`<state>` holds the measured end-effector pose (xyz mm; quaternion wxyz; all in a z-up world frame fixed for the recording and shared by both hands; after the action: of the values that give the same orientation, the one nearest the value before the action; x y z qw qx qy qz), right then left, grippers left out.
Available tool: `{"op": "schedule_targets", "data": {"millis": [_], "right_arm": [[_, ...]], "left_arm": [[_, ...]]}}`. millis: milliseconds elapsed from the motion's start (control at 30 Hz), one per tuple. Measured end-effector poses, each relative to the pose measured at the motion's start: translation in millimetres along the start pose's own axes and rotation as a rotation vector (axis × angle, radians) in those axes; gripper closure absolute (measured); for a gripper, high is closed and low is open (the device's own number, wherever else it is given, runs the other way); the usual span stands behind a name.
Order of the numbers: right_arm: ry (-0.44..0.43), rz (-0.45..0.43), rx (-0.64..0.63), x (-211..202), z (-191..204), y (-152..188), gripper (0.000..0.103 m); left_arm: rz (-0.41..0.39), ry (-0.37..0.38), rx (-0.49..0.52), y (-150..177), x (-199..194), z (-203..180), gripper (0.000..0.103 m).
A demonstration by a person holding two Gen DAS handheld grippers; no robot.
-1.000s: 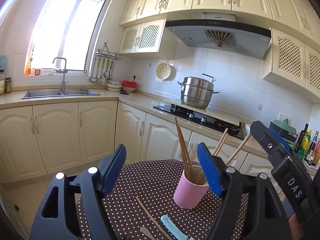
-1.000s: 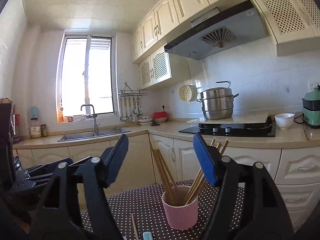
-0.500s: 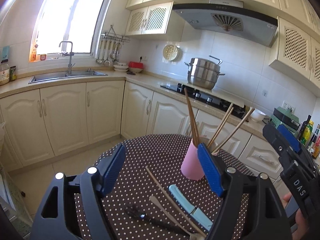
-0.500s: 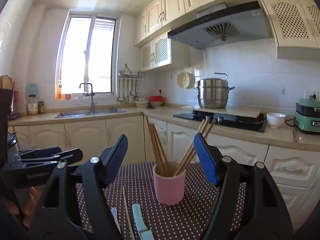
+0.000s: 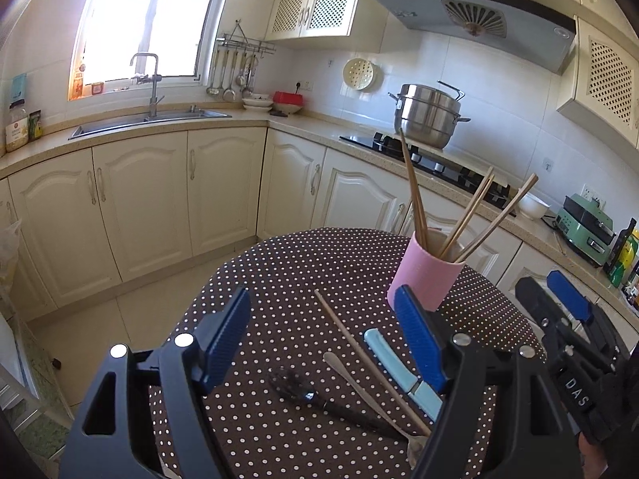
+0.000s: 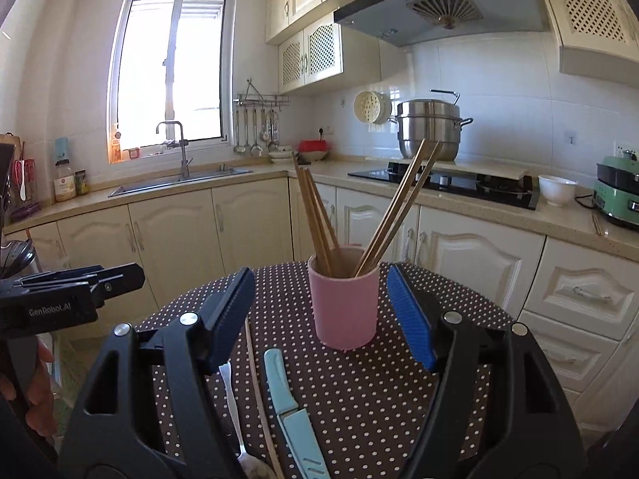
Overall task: Organize utensils
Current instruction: 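Move both tools back over the black spoon and remaining chopstick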
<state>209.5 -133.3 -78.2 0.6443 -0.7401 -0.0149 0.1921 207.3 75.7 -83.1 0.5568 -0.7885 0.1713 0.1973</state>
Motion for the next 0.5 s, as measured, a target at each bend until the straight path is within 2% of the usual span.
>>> {"op": "schedule_targets", "data": {"millis": [233,500], "right_arm": [[-0.037,0.058,-0.018,15.2,18.7,17.8,0.034],[-0.043,0.130,-0.037,28.0,27.9,39.2,0.034]], "left_arm": [[0.050,-0.007,-0.004,21.7,9.3,6.8,0.030],[0.175,-0.042,-0.042,55.4,27.3,16.0,0.030]]}}
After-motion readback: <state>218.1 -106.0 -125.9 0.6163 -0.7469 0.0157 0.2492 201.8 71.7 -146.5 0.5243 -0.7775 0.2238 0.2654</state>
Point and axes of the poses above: each gripper's, at about its wrist camera, not at the fingertips, and x roughly the way its jaws point, z to its left, y to its underside, the point moved 7 cm from there along x, roughly the way its jaws point, and after that the axes turned 9 degrees about -x, right-handed, at the moved point
